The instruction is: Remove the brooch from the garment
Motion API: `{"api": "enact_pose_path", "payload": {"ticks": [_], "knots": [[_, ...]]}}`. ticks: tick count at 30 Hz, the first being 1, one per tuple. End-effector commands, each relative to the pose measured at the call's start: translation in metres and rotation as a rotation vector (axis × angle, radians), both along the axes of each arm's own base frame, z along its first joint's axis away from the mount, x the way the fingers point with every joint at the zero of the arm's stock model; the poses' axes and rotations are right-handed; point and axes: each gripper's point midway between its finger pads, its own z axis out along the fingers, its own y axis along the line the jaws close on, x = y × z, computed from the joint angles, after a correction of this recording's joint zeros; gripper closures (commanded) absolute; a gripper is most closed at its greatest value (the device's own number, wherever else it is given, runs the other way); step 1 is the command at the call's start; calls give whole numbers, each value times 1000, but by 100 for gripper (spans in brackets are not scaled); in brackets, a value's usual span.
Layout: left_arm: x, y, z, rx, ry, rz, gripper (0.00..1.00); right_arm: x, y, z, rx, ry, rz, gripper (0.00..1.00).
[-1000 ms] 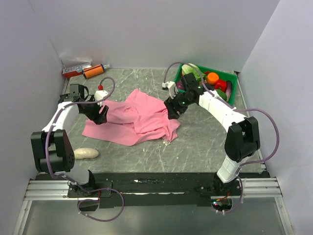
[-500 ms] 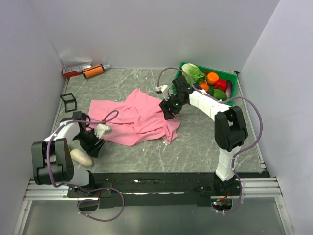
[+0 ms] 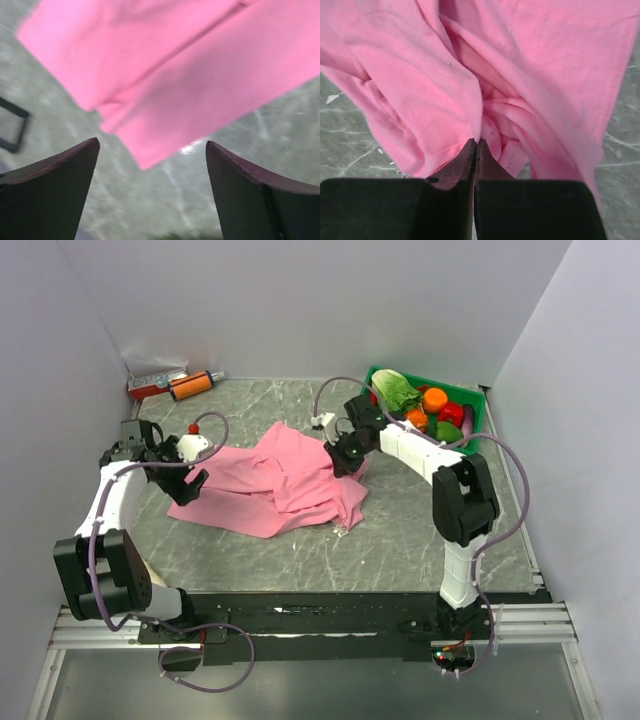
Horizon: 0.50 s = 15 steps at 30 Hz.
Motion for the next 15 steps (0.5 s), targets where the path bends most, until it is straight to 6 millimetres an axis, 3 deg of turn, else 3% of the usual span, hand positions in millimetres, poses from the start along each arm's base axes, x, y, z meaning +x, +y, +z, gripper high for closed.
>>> {"api": "enact_pose_path", "payload": {"ticks": [1,2,4,8,15], "knots": [[12,13,-13,138,-28,-171,9,15,8,109,174,-204,-48,100],[10,20,-23,181,-5,-205,9,17,5,123,199,-203,-93,100],[-1,32,-37,293,32,-331,8,17,5,131,212,-190,-120,100],[-15,41,-52,380,92,-475,9,15,8,128,222,-146,-146,100],[1,64,-74,506,80,-457,13,15,5,125,208,-151,-162,100]]}}
